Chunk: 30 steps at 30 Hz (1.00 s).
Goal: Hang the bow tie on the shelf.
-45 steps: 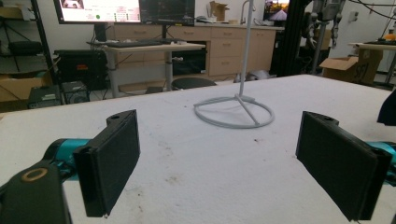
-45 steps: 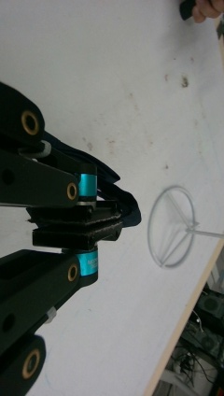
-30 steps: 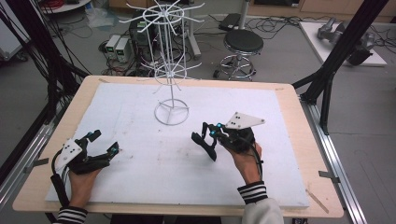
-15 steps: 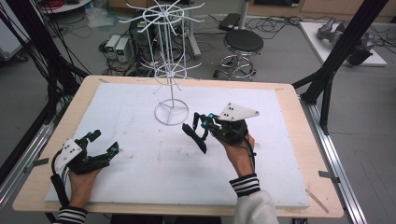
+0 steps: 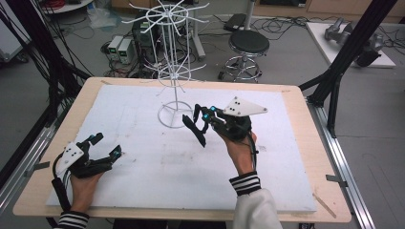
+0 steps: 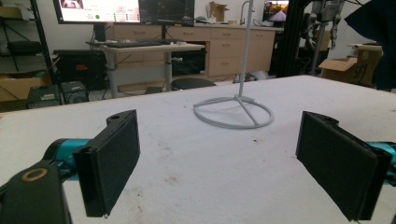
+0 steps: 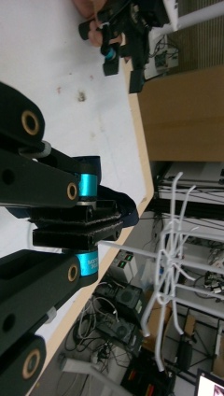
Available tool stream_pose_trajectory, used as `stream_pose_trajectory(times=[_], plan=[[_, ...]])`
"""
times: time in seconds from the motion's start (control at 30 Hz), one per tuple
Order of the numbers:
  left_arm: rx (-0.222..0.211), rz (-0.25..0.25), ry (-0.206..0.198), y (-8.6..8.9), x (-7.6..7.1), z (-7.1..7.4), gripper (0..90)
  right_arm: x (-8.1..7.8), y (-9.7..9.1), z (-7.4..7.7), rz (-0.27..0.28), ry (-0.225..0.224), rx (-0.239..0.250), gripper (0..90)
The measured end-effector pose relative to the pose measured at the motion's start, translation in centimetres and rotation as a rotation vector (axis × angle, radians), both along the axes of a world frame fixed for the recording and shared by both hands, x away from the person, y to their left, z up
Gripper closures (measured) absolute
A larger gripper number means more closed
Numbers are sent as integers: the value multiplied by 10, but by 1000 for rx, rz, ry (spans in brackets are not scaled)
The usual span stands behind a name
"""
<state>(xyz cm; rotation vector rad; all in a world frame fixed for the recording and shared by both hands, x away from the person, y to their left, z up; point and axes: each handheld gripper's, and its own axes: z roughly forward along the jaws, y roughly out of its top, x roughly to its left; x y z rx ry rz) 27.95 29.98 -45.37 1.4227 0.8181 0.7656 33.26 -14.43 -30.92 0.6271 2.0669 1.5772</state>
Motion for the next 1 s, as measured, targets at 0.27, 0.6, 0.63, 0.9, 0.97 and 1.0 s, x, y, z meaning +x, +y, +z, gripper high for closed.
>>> stream_pose_trajectory(times=[0.27,0.6,0.63,0.9,0.97,1.0], plan=[[-3,0,0,0,0,0,140,5,12,9,21,-20,20,885],[-5,0,1,0,0,0,141,13,23,20,30,-41,39,884],[-5,0,1,0,0,0,141,15,24,22,31,-40,37,885],[-6,-1,1,0,0,0,141,24,31,30,26,-45,30,884],[-8,-1,1,0,1,0,141,28,33,32,20,-48,28,884],[-8,-1,1,0,1,0,141,28,33,32,20,-48,28,884]])
